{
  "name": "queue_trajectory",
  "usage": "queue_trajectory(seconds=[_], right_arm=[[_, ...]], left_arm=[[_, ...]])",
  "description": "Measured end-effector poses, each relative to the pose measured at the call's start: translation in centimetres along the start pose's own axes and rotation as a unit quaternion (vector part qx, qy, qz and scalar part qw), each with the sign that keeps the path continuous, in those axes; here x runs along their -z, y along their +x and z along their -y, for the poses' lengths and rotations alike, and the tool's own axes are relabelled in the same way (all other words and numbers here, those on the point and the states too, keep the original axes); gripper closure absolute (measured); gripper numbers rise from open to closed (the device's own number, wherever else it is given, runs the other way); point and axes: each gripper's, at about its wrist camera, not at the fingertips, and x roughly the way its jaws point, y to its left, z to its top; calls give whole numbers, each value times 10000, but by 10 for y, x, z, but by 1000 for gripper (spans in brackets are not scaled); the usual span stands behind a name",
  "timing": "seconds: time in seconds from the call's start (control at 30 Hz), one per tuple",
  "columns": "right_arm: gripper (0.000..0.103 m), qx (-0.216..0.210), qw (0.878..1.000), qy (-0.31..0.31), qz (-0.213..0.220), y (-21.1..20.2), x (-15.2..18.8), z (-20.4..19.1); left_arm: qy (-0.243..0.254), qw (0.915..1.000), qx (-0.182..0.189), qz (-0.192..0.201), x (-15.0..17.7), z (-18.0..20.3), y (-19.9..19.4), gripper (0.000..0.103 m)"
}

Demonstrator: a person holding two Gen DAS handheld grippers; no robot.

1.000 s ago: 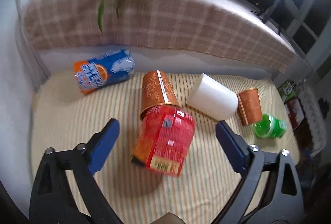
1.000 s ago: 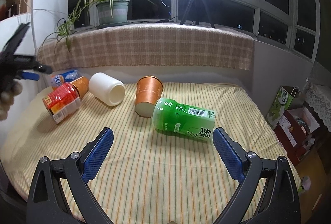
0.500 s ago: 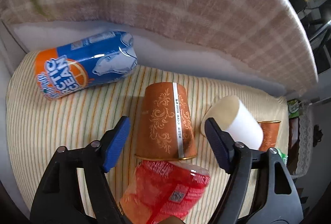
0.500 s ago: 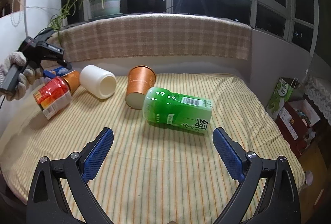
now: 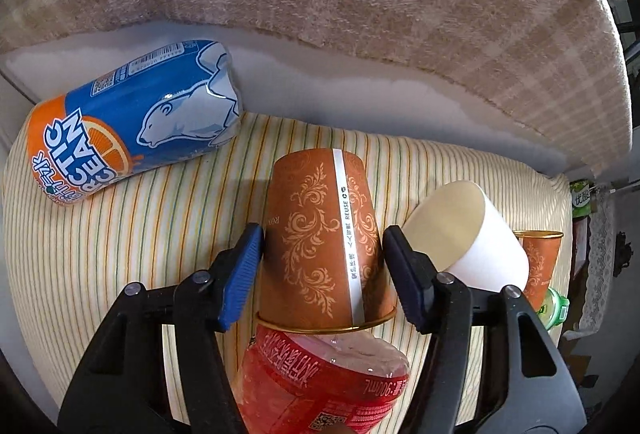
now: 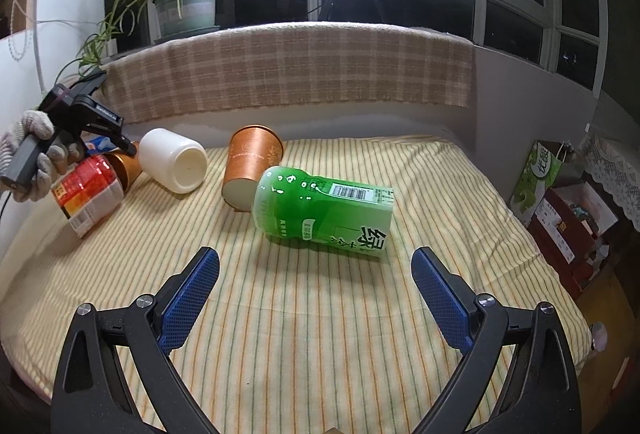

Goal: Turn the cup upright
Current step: 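Lift the orange cup off the bed with the left gripper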

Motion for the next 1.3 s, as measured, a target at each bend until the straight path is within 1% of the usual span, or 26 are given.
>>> queue_trajectory(seconds=[0.03, 0.1, 0.13, 0.27, 0.47, 0.6, 0.73, 0.77, 0.8, 0.87, 0.9, 1.03, 1.07, 1.17, 1.23, 1.27, 1.3], right_arm=[[6, 2, 10000, 11, -1, 0, 0, 1], [6, 7, 10000, 23, -1, 0, 1, 2], [6, 12, 10000, 21, -1, 0, 1, 2], [6, 33, 10000, 25, -3, 0, 1, 3], [6, 31, 10000, 33, -8, 0, 2, 5], [6, 8, 10000, 45, 1, 1, 2, 6], [6, 4, 10000, 45, 30, -1, 2, 6], [6, 1, 10000, 51, 36, -2, 2, 7], [6, -5, 10000, 56, 42, -2, 2, 7], [6, -21, 10000, 55, 64, -5, 2, 7], [6, -23, 10000, 57, 76, -6, 2, 7], [6, -34, 9999, 50, 132, -12, 0, 6], [6, -34, 9999, 48, 145, -13, 0, 6], [6, -59, 9998, 74, 180, -17, 0, 7], [6, -94, 9997, 107, 197, -20, 0, 8], [6, -124, 9996, 121, 203, -21, -1, 9], [6, -156, 9996, 129, 210, -22, -1, 10]], left_arm=[[-11, 10000, -15, 1, -7, 5, -2, 40], [-1, 10000, -55, 53, -9, 6, -6, 40], [5, 10000, -59, 66, -15, 6, -10, 41], [105, 9996, -132, 223, -19, 11, -25, 41], [106, 9988, -169, 442, -23, 16, -48, 41], [155, 9979, -191, 592, -23, 15, -70, 41], [273, 9967, -173, 747, -19, 23, -98, 41], [312, 9963, -185, 780, -27, 21, -106, 41], [342, 9959, -183, 817, -27, 18, -111, 41], [383, 9952, -163, 886, -21, 18, -121, 41], [401, 9950, -158, 904, -22, 16, -120, 41], [607, 9933, -101, 983, -5, 37, -141, 41], [687, 9926, -102, 991, -4, 38, -137, 41], [901, 9914, 2, 948, 16, 54, -148, 41], [1117, 9898, 74, 886, 33, 66, -145, 41], [1271, 9883, 75, 838, 36, 83, -137, 41], [1415, 9868, 79, 787, 42, 91, -132, 41]])
